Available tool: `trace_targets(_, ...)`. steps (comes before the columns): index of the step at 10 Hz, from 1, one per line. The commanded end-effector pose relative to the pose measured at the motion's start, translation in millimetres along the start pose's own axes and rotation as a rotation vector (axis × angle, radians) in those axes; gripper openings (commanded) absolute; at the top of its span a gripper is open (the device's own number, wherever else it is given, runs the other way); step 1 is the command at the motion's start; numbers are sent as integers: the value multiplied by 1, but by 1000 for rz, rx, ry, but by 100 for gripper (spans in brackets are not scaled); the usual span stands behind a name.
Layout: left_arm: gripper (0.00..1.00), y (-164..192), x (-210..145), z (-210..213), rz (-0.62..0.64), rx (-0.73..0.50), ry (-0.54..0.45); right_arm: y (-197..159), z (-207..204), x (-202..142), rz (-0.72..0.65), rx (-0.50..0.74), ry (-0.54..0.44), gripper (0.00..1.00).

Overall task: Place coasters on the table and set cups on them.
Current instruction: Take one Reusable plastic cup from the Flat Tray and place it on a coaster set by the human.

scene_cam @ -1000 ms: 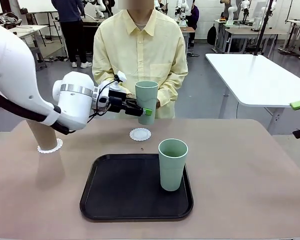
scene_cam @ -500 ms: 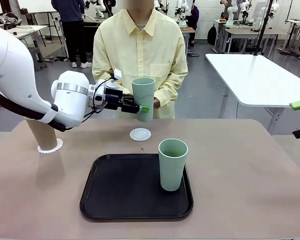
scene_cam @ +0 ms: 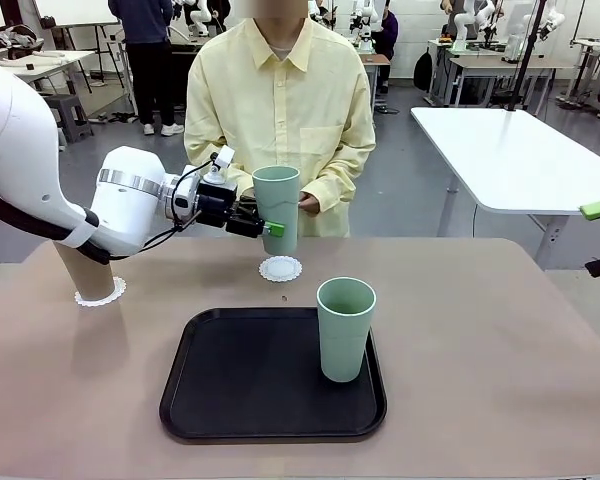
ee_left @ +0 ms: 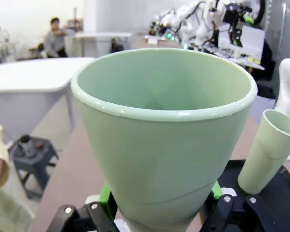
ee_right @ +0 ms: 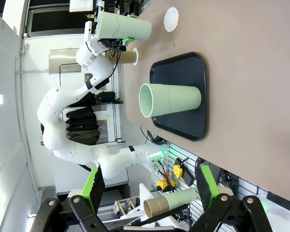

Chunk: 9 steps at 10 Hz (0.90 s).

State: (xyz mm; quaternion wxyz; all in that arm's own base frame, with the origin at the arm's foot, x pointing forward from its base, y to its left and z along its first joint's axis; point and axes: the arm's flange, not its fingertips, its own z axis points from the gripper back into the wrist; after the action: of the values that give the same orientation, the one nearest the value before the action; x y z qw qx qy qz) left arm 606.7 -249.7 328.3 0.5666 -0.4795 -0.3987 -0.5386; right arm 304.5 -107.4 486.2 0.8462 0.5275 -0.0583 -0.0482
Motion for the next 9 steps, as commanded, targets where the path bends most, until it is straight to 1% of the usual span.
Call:
trace_targets(1, 84, 1, 3, 1, 2, 25, -6, 1, -2, 3, 19, 38, -13, 100)
trace_targets(2, 84, 1, 3, 1, 2, 25, -6, 1, -2, 3, 19, 38, -13, 100)
trace_targets(4, 84, 5, -2, -3, -24, -31, 23, 1, -2, 3, 19, 38, -13, 100)
trace_targets(7, 84, 19, -6, -22, -96, 2, 94, 1, -2, 3, 19, 38, -13, 100)
trace_targets(9, 84, 27, -7, -28, -106, -30, 97, 1, -2, 3, 19, 38, -13, 100)
